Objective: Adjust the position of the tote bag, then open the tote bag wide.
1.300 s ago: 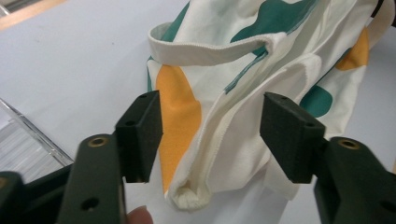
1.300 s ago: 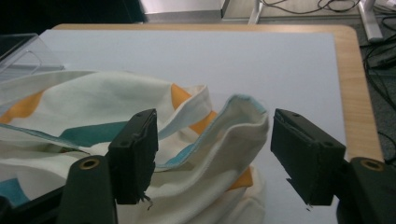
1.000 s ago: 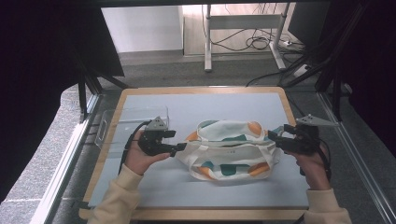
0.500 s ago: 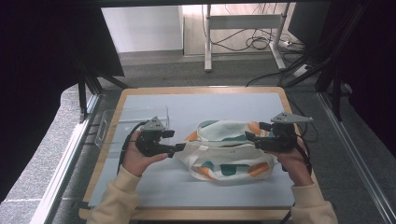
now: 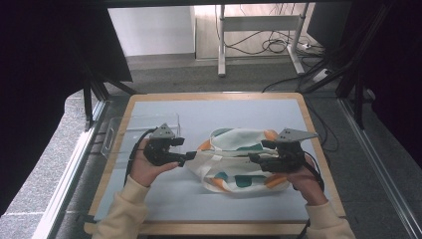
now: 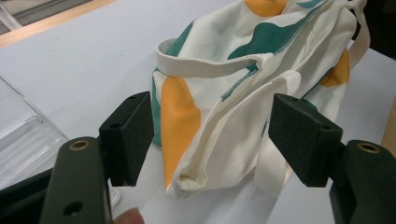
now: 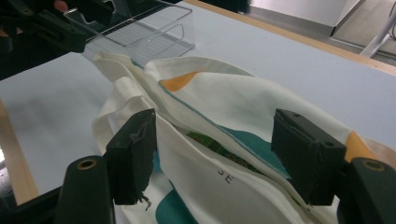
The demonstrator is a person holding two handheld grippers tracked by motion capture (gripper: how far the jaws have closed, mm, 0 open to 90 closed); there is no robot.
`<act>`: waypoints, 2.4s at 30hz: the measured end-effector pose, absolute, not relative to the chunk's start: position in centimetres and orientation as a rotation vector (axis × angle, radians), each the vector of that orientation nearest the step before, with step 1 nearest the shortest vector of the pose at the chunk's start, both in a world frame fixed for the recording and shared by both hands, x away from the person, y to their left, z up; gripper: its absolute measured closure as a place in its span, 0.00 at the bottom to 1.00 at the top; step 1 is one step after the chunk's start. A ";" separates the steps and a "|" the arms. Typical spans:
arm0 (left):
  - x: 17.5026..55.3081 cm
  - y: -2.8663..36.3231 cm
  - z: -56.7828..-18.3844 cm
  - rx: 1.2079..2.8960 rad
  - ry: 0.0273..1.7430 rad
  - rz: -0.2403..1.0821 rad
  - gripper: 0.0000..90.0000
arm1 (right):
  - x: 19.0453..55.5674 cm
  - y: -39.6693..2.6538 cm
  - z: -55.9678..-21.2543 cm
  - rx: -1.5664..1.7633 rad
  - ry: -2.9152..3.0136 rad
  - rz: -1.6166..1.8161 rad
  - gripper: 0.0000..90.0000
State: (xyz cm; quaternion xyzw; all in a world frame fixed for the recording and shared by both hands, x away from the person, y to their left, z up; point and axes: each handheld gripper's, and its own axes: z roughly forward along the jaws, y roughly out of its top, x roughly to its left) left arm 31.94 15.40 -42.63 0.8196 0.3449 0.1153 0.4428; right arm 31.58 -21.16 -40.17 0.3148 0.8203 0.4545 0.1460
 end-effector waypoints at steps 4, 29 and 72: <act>32.0 15.3 -42.7 2.038 0.853 0.286 0.35 | 31.3 -20.8 -40.1 0.885 2.379 1.314 0.35; 32.5 14.9 -42.8 2.044 0.837 0.274 0.34 | 31.3 -19.1 -42.2 0.826 2.513 1.233 0.42; 32.6 13.0 -41.9 2.056 0.765 0.274 0.37 | 32.1 -19.5 -44.5 0.789 2.590 1.054 0.93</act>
